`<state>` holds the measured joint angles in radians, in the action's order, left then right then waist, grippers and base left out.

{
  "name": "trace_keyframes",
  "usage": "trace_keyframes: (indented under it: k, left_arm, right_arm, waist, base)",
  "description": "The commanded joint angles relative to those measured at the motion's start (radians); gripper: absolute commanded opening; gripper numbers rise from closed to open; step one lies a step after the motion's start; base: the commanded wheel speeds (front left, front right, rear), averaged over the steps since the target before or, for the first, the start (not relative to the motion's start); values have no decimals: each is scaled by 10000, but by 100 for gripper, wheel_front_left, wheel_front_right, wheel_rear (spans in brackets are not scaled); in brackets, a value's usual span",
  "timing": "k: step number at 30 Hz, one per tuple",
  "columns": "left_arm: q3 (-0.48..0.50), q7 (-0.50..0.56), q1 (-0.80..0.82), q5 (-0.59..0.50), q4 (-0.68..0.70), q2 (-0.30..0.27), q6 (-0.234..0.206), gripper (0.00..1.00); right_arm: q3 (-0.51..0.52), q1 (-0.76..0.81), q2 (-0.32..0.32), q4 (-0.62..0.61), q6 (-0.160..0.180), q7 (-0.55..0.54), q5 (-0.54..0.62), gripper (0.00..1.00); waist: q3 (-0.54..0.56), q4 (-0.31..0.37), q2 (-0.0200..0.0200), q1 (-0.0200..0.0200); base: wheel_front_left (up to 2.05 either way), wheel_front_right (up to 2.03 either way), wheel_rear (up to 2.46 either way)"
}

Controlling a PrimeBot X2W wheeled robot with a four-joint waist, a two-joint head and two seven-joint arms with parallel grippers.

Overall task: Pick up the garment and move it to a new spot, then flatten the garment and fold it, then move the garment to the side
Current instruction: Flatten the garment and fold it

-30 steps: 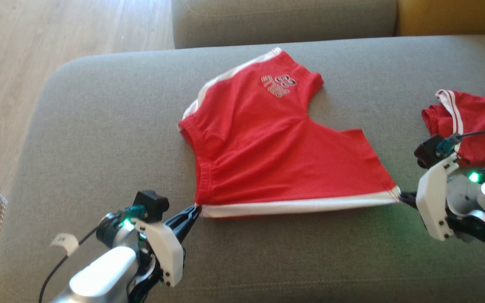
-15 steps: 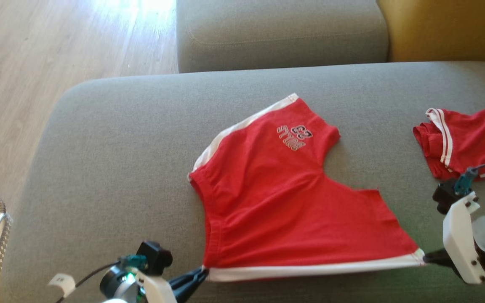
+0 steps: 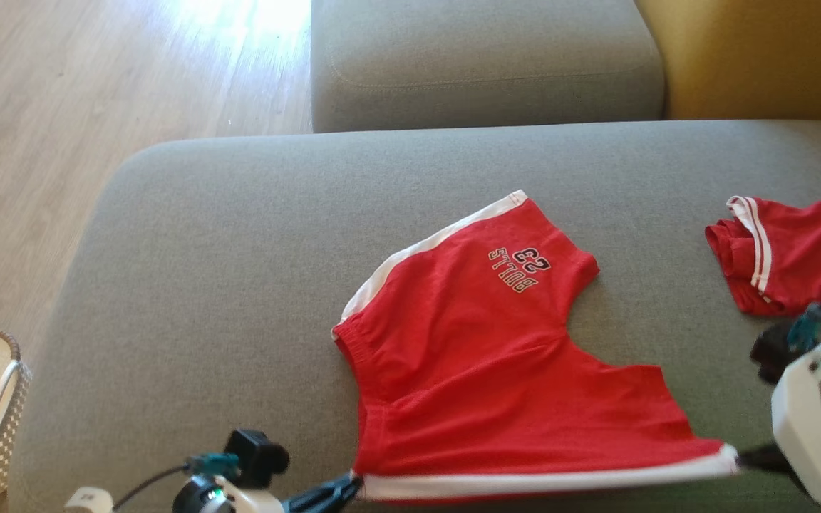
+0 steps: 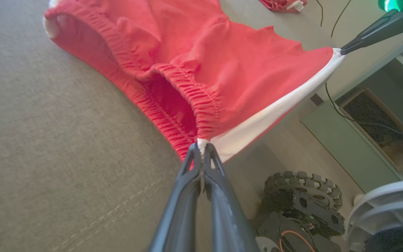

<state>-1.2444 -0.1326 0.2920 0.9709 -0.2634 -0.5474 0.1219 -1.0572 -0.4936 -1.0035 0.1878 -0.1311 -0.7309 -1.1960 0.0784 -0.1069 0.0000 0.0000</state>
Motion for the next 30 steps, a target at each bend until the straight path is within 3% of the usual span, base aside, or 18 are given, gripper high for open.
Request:
trace_keyframes:
  k: [1, 10, 15, 22, 30]
  left_arm:
    - [587, -279, 492, 132, 224, -304, -118, 0]
    - [1385, -745, 741, 812, 504, 0, -226, 0]
    - [1883, -966, 1181, 1087, 347, 412, -154, 0]
    - [2245, -1166, 1792, 994, -257, 1137, -42, 0]
    - [2479, -1263, 2363, 876, -791, 1860, 64, 0]
  right_arm:
    - [429, -121, -327, -135, 4, 274, 110, 0]
    - [1762, -585, 417, 320, 4, 979, 625, 0]
    - [2685, -1468, 1266, 897, 4, 1284, 909, 0]
    - [3205, -2806, 1867, 1574, 4, 1472, 1570, 0]
    - [3136, -4109, 2423, 2442, 4, 2031, 2229, 0]
  waist:
    - [-35, -41, 0, 0]
    - [-350, -290, 0, 0]
    - [-1048, -534, 0, 0]
    - [-1818, -923, 0, 0]
    - [-2493, -1369, 0, 0]
  base:
    - [0, 0, 0]
    - [0, 0, 0]
    - [0, 0, 0]
    - [0, 0, 0]
    - [0, 0, 0]
